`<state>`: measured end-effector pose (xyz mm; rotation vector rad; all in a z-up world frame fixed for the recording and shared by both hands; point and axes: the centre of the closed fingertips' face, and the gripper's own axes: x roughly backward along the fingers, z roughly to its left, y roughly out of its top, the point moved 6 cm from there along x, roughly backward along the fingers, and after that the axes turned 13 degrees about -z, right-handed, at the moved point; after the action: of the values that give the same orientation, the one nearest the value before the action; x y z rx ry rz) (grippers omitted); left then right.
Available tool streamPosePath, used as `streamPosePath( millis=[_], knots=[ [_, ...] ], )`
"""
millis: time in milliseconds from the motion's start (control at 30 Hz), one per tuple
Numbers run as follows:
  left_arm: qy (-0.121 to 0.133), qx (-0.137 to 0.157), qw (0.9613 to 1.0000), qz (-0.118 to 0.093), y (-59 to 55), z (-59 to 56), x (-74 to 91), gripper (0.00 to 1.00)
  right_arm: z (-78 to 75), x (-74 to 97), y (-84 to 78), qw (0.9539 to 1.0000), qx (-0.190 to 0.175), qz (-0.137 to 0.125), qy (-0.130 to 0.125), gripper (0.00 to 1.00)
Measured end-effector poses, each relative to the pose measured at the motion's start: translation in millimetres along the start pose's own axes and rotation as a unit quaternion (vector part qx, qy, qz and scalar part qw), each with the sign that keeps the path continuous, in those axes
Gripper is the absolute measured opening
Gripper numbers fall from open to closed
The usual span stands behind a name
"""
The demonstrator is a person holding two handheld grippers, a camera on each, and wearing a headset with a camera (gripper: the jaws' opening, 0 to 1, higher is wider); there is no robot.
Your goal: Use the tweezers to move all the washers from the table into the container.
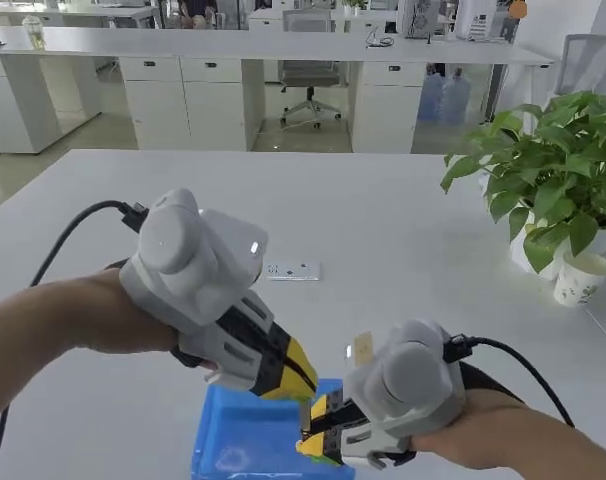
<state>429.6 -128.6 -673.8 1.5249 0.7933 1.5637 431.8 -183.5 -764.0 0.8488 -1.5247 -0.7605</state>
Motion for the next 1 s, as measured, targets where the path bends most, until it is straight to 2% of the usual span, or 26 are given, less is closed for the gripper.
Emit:
streamPosePath(
  millis=[567,1000],
  knots=[
    [-0.013,0.001,0.9999,0.004,-4.8,-22.9,-13.8,0.04,27.3,0.8,-10.5,1.0,-0.01,0.001,-0.001,0.11],
    [-0.019,0.009,0.9998,0.001,-11.1,-31.7,-21.2,0.04,40.8,-1.0,-21.4,0.9998,-0.02,-0.001,0.0,0.11]
  ],
)
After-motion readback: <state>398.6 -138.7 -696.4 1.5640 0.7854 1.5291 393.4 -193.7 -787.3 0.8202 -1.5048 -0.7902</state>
